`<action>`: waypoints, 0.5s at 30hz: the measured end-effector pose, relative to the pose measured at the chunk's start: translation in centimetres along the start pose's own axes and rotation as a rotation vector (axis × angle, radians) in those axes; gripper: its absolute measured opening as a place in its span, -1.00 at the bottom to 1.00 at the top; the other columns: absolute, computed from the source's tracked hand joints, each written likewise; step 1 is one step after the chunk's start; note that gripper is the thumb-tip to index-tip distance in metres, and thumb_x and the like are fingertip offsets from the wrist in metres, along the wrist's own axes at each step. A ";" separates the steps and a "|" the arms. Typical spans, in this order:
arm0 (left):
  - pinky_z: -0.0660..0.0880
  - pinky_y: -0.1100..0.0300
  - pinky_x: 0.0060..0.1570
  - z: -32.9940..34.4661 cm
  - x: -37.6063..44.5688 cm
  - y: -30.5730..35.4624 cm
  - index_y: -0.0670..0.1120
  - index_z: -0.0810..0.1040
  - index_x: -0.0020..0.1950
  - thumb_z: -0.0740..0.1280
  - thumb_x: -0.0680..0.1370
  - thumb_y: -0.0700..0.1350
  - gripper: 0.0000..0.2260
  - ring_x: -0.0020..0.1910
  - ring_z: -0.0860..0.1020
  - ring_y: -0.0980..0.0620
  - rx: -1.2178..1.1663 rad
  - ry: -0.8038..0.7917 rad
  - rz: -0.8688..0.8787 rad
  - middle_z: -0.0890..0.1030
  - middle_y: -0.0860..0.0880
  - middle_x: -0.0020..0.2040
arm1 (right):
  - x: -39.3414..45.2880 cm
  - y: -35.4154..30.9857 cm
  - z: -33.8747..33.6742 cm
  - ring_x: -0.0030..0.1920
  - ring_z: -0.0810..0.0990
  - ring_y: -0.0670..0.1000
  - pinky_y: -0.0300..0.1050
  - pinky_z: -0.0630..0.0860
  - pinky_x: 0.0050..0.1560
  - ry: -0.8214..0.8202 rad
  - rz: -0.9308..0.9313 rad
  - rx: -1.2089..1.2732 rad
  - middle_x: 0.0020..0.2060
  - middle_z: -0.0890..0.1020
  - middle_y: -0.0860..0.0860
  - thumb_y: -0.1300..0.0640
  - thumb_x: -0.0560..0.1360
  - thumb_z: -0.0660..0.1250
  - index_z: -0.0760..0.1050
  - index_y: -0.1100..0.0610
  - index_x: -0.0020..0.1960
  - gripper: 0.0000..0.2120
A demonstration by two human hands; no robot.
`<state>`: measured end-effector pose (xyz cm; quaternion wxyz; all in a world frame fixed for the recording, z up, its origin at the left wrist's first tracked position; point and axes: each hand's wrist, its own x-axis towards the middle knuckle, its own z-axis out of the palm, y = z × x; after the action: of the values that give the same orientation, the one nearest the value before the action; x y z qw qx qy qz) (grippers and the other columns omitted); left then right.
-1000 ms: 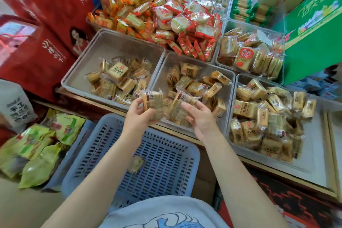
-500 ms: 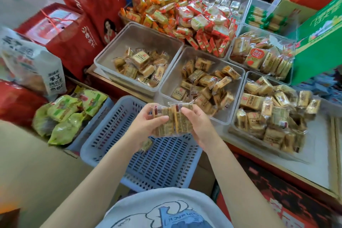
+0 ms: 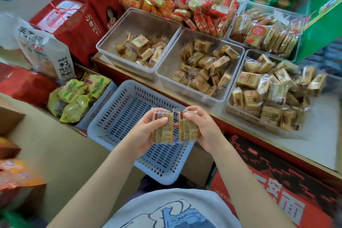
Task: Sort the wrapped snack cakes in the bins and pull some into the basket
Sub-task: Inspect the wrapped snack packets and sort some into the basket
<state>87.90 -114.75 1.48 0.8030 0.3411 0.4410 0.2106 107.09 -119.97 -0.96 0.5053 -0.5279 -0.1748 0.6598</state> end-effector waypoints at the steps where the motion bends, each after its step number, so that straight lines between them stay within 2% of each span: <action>1: 0.68 -0.12 -0.12 0.3 -0.1 -0.2 -0.08 0.50 0.17 0.49 0.51 -0.19 -0.71 0.02 0.70 -0.16 0.008 0.000 -0.006 0.68 -0.20 0.06 | -0.3 0.1 -0.4 0.03 0.68 0.31 0.37 0.59 0.03 -0.017 -0.004 -0.001 -0.05 0.66 0.18 0.24 0.59 0.37 0.57 0.08 0.01 -0.92; 3: 0.68 -0.15 -0.11 0.9 0.0 -0.8 -0.08 0.46 0.16 0.52 0.46 -0.22 -0.64 0.02 0.70 -0.19 0.025 0.014 -0.010 0.65 -0.22 0.09 | -0.9 0.1 -0.9 -0.01 0.68 0.28 0.33 0.60 0.01 -0.043 -0.012 -0.017 -0.08 0.67 0.15 0.27 0.56 0.38 0.60 0.06 -0.04 -0.88; 5: 0.69 -0.12 -0.14 1.5 -0.2 -1.3 -0.09 0.46 0.19 0.50 0.50 -0.26 -0.66 -0.01 0.71 -0.15 0.044 0.036 -0.005 0.68 -0.19 0.06 | -1.4 0.2 -1.3 -0.06 0.68 0.23 0.23 0.63 -0.05 -0.040 -0.011 -0.050 -0.08 0.67 0.16 0.25 0.54 0.40 0.63 0.05 -0.07 -0.88; 8: 0.70 -0.07 -0.13 2.3 -0.5 -2.2 -0.08 0.48 0.25 0.38 0.57 -0.29 -0.71 -0.04 0.72 -0.08 0.016 0.063 0.011 0.73 -0.13 -0.01 | -2.0 0.3 -2.1 0.03 0.70 0.27 0.26 0.65 -0.01 0.009 0.001 -0.090 0.03 0.67 0.28 0.22 0.59 0.36 0.58 0.13 0.05 -0.94; 11: 0.69 -0.02 -0.18 2.7 -1.0 -2.9 -0.15 0.51 0.28 0.41 0.53 -0.26 -0.67 -0.09 0.73 -0.05 0.008 0.090 0.022 0.72 -0.14 -0.02 | -2.5 0.1 -2.4 -0.04 0.73 0.15 0.03 0.64 -0.18 0.011 0.007 -0.088 0.01 0.69 0.19 0.19 0.64 0.28 0.48 0.21 0.17 -0.86; 13: 0.69 0.00 -0.18 2.9 -1.2 -3.3 -0.20 0.55 0.26 0.43 0.49 -0.22 -0.66 -0.09 0.72 -0.06 0.038 0.105 0.018 0.71 -0.17 -0.01 | -2.8 -0.1 -2.3 -0.08 0.73 0.12 -0.01 0.62 -0.24 -0.003 0.025 -0.079 0.01 0.68 0.18 0.15 0.65 0.24 0.45 0.25 0.21 -0.79; 15: 0.69 -0.02 -0.14 3.0 -1.3 -3.6 -0.18 0.58 0.20 0.44 0.51 -0.21 -0.73 -0.07 0.71 -0.08 0.035 0.130 0.025 0.69 -0.19 0.00 | -2.9 -0.2 -2.2 -0.11 0.71 0.11 -0.01 0.63 -0.23 -0.004 0.043 -0.094 0.00 0.64 0.21 0.10 0.66 0.21 0.49 0.28 0.23 -0.72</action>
<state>89.92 -119.10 0.75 0.7640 0.3459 0.4915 0.2345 108.90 -123.00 -0.20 0.4652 -0.5534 -0.1954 0.6627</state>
